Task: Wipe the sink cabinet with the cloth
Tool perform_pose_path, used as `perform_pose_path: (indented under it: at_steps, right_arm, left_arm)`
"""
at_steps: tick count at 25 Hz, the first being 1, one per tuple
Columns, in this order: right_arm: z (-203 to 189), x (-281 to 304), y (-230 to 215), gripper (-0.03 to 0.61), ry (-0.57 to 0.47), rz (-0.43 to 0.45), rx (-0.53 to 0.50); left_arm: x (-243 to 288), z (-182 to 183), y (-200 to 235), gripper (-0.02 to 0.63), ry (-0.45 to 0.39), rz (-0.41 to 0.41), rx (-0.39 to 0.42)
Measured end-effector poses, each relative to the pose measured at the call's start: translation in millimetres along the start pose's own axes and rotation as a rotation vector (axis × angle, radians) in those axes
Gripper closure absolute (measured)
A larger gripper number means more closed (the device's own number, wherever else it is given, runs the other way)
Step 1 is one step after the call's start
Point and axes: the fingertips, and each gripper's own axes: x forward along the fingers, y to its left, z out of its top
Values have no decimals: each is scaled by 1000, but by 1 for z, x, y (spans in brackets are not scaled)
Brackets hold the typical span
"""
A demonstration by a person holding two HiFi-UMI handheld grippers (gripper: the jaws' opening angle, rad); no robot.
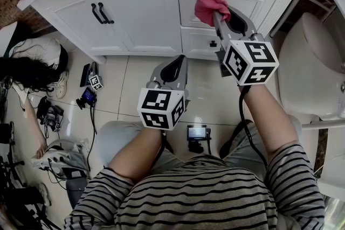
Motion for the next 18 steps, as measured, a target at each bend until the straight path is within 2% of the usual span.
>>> perform_pose_path:
  at_steps: [5, 8, 13, 18]
  right_arm:
    - [48, 54, 34, 511, -81, 81, -61]
    - [57, 74, 45, 511, -89, 102, -93]
    - [53, 76, 20, 511, -74, 47, -108]
    - [55, 39, -38, 509, -89, -60, -101]
  left_arm:
    - [6, 0, 3, 612, 1, -11, -19]
    - [12, 4, 1, 612, -7, -21, -21]
    - [16, 0, -3, 612, 7, -34, -9]
    - [17, -5, 3, 612, 20, -22, -17]
